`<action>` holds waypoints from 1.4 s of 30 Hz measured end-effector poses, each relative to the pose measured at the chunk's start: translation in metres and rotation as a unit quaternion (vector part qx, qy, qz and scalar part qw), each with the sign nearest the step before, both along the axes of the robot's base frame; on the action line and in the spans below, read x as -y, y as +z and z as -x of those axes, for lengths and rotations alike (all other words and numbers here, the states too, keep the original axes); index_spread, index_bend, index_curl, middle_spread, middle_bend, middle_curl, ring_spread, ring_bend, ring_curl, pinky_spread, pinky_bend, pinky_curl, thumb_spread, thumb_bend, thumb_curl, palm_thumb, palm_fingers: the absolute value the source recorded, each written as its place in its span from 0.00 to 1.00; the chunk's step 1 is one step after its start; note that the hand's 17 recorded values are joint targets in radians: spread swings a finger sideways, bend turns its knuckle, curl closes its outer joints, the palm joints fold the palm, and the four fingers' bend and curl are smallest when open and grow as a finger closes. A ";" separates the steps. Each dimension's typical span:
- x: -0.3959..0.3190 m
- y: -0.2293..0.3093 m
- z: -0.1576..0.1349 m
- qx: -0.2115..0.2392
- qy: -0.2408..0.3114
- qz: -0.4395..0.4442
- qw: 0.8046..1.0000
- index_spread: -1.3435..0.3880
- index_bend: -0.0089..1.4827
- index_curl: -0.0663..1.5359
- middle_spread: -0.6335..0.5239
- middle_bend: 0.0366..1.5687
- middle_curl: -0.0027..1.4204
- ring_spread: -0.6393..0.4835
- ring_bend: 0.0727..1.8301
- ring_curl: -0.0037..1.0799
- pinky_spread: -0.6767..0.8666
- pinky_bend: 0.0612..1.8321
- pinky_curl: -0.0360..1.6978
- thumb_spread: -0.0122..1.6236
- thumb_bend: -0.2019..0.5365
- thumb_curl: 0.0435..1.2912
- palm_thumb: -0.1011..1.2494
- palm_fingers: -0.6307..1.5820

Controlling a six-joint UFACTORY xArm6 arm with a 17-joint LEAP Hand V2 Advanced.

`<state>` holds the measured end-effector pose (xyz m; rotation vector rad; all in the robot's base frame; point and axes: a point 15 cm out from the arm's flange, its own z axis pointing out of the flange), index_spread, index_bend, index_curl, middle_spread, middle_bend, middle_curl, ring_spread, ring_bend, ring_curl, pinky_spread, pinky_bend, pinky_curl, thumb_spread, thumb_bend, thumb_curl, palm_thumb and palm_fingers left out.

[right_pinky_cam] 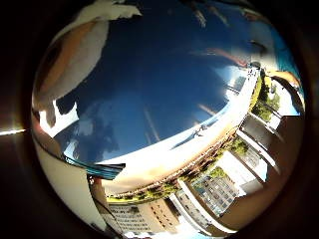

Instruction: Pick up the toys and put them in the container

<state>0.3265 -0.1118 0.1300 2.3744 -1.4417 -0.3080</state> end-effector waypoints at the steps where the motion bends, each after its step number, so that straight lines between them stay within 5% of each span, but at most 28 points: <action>1: 0.000 0.000 -0.001 0.003 0.000 0.000 1.000 0.53 0.21 0.15 0.33 0.51 0.51 0.58 0.66 0.61 0.65 0.47 0.18 0.61 0.26 0.37 0.74 0.72; 6: 0.010 0.015 -0.022 0.065 -0.024 -0.006 0.998 0.43 0.33 0.16 0.29 0.58 0.62 0.52 0.68 0.68 0.62 0.70 0.28 0.60 0.29 0.43 0.82 0.77; 12: 0.004 0.040 -0.019 0.069 -0.050 -0.022 0.996 0.34 0.47 0.19 0.26 0.64 0.72 0.48 0.71 0.75 0.57 0.82 0.36 0.62 0.28 0.50 0.85 0.74; 18: -0.019 0.103 -0.024 0.050 -0.074 -0.059 0.994 0.29 0.57 0.23 0.25 0.68 0.78 0.45 0.74 0.79 0.55 0.86 0.40 0.63 0.26 0.55 0.84 0.70; 31: -0.199 0.323 -0.064 0.167 -0.018 -0.186 0.968 0.23 0.67 0.38 0.26 0.75 0.86 0.44 0.82 0.84 0.52 0.92 0.45 0.64 0.26 0.64 0.82 0.64; 37: -0.308 0.334 -0.089 0.171 -0.007 -0.233 0.957 0.22 0.67 0.45 0.26 0.77 0.87 0.44 0.84 0.84 0.52 0.94 0.47 0.64 0.26 0.67 0.82 0.62; 42: -0.383 0.304 -0.138 0.203 -0.026 -0.271 0.940 0.22 0.66 0.53 0.27 0.79 0.88 0.44 0.86 0.84 0.52 0.95 0.47 0.64 0.26 0.69 0.82 0.60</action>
